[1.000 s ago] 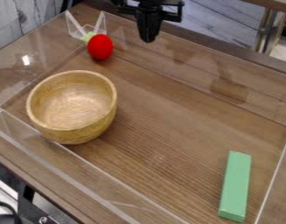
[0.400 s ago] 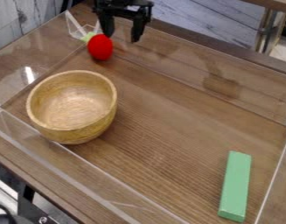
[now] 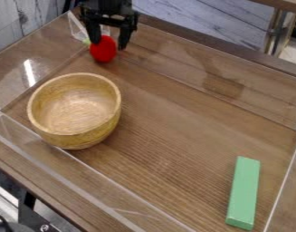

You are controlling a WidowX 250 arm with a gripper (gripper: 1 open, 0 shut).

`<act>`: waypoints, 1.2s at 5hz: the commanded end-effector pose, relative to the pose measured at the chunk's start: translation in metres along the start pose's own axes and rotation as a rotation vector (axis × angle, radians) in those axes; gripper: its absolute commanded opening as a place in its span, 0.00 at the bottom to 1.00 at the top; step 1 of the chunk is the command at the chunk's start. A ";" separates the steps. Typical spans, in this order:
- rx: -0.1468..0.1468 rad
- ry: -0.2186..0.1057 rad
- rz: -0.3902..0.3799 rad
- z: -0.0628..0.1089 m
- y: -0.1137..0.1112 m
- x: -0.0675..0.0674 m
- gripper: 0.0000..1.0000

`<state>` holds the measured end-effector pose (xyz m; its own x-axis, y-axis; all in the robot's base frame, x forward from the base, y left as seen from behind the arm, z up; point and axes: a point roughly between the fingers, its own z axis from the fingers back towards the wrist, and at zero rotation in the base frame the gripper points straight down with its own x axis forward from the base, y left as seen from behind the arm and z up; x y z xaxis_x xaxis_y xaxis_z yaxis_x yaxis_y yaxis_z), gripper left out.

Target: Move the red fruit to the right

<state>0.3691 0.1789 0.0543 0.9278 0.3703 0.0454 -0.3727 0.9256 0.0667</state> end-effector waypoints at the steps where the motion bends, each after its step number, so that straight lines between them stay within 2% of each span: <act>1: 0.031 -0.058 0.022 0.009 0.010 0.010 1.00; 2: 0.038 -0.051 0.027 0.003 0.011 0.008 0.00; 3: 0.036 -0.050 0.030 0.005 0.008 0.005 0.00; 5: -0.004 -0.079 0.016 0.047 -0.034 -0.011 0.00; 6: -0.028 -0.090 -0.027 0.064 -0.066 -0.023 0.00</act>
<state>0.3674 0.1059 0.0842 0.9395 0.3383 0.0544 -0.3410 0.9387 0.0508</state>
